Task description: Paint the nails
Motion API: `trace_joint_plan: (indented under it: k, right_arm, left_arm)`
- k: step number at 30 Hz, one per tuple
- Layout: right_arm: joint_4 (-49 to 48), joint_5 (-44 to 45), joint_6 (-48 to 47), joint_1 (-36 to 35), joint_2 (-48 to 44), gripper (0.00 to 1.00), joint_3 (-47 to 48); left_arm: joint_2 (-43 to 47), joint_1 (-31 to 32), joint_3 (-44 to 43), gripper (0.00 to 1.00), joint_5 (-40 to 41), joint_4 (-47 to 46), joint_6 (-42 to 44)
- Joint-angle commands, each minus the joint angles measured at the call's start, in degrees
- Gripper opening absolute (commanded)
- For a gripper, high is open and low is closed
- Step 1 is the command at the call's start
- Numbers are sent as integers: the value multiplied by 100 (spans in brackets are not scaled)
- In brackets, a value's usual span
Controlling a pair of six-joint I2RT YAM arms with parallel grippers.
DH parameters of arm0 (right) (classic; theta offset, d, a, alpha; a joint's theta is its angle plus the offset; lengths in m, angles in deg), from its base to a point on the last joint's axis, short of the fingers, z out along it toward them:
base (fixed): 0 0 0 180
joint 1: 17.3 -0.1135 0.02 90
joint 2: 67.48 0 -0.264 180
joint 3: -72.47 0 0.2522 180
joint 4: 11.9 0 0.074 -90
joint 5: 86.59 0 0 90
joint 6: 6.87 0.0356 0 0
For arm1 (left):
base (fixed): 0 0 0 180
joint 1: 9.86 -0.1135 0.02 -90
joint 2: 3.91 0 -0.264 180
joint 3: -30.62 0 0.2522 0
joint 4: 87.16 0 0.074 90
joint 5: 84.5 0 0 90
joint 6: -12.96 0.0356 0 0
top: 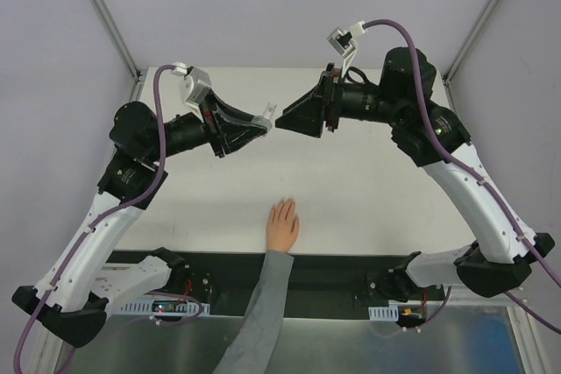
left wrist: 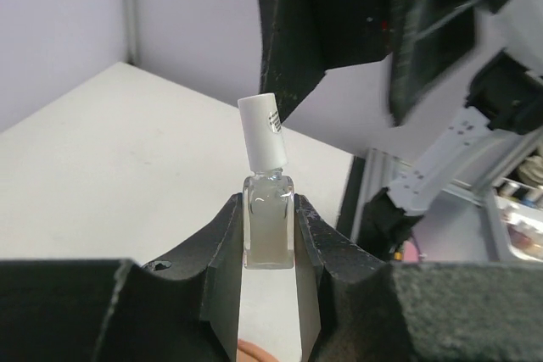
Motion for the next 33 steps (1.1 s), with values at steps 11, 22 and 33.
trace_joint_plan:
  k: [11, 22, 33]
  right_arm:
    - [2690, 3381, 14, -802, 871, 92, 2380]
    - [2602, 3277, 119, -846, 1013, 61, 2354]
    - [2330, 2987, 233, -864, 1197, 48, 2284]
  left_arm:
    - [127, 860, -321, 0, 2611, 675, 1674]
    - [39, 1161, -373, 0, 2955, 781, 1834]
    - [-93, 1249, -453, 0, 2806, 772, 1808]
